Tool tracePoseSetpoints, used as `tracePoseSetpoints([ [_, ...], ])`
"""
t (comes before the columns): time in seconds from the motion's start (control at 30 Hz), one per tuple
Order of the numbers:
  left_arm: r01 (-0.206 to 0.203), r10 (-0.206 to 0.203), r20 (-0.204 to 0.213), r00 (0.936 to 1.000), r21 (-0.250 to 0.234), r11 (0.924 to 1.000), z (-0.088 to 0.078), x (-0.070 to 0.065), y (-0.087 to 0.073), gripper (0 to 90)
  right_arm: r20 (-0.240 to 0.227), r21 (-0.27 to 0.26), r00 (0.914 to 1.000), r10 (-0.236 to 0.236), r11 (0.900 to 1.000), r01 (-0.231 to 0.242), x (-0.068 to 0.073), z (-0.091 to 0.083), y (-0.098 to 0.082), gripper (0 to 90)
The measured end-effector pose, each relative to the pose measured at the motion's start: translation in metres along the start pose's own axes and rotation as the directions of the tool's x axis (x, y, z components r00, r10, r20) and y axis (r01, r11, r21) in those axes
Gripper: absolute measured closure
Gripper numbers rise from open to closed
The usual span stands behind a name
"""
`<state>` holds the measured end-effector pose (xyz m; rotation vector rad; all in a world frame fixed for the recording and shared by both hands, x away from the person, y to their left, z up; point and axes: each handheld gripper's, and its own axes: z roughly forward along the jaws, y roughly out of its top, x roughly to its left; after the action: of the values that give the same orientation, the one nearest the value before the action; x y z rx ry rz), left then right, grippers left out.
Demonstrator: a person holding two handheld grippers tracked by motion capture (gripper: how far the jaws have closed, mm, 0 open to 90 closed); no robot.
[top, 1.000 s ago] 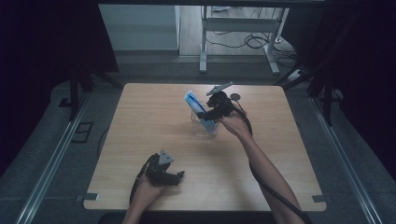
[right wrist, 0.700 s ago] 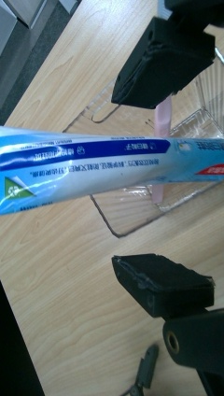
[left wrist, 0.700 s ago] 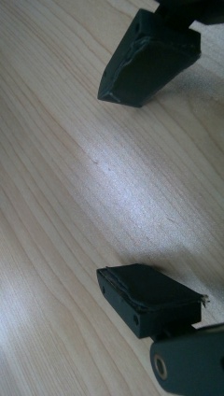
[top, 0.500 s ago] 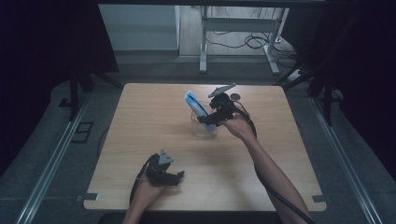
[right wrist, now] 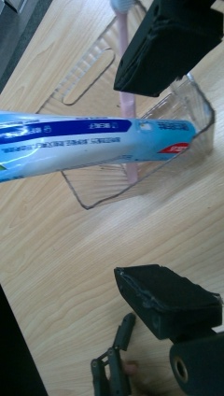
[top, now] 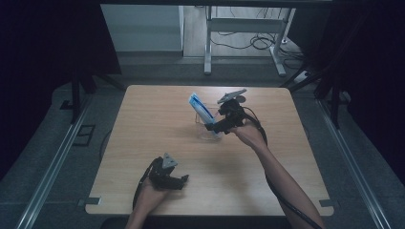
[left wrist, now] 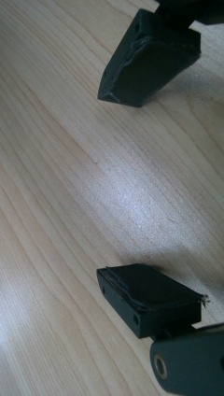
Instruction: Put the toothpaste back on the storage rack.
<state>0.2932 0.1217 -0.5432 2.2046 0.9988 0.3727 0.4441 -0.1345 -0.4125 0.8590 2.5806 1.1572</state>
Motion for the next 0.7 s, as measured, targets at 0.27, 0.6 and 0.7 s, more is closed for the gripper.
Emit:
tracePoseSetpoints([
  [0.27, -0.001, 0.001, -0.001, 1.0000, 0.000, 1.0000, 0.000, 0.000, 0.000, 13.5, -0.001, 0.001, 1.0000, -0.003, 1.000, 0.003, 0.000, -0.007, -0.008, 5.9],
  [0.6, -0.001, 0.001, -0.001, 1.0000, 0.000, 1.0000, 0.000, 0.000, 0.000, 13.5, -0.003, 0.013, 1.0000, -0.004, 1.000, 0.004, 0.001, -0.015, -0.018, 3.0],
  [0.7, -0.001, 0.001, -0.001, 1.0000, 0.000, 1.0000, 0.000, 0.000, 0.000, 13.5, -0.005, 0.012, 1.0000, -0.004, 1.000, 0.004, 0.002, -0.017, -0.021, 2.6],
])
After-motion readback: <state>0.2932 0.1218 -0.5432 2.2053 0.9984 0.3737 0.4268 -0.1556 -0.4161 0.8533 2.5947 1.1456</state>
